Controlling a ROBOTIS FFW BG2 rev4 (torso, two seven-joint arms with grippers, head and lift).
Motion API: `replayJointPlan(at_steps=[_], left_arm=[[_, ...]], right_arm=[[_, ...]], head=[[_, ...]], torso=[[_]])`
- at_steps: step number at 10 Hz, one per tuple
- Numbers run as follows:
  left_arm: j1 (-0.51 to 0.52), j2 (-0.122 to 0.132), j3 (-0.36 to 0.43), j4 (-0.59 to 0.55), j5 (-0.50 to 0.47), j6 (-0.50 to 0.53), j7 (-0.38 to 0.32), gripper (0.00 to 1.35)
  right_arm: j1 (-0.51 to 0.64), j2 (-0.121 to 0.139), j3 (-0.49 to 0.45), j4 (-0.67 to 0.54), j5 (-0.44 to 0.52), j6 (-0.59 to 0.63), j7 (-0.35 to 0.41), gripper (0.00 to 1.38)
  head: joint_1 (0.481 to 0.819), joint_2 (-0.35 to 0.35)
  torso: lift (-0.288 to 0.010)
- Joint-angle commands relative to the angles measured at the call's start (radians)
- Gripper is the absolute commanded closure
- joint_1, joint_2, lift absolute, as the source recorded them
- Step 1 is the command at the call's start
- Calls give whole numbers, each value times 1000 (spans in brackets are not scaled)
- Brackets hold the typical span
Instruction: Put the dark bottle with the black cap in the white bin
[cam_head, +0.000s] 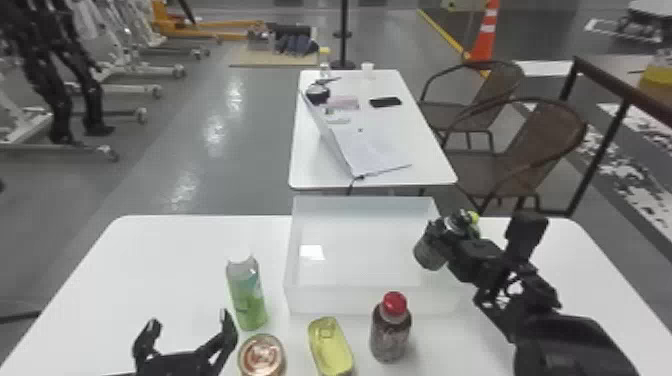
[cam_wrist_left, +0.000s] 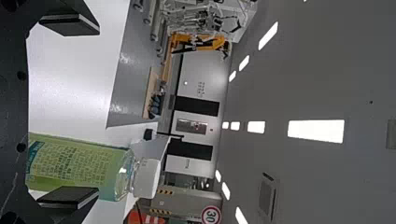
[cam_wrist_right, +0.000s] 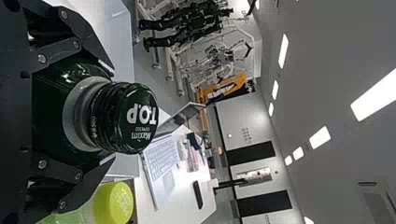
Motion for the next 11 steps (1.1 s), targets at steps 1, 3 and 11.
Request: replayJointPlan(at_steps=[1,3,11], left_arm=[[-1,-3,-1,2,1,0,0,96],[-1,-3,-3,2,1,-4,0,96],[-3,-3,-3,3,-4,-20,0,96]], right_arm=[[-16,1,0,52,-2,-7,12,1030],[-44,4,0,113,-3,-13,52,930],[106,-17,-3,-243,17,-26,-20,176]], head=[[549,0],[549,0],[549,0]], torso=[[-100],[-100],[-100]])
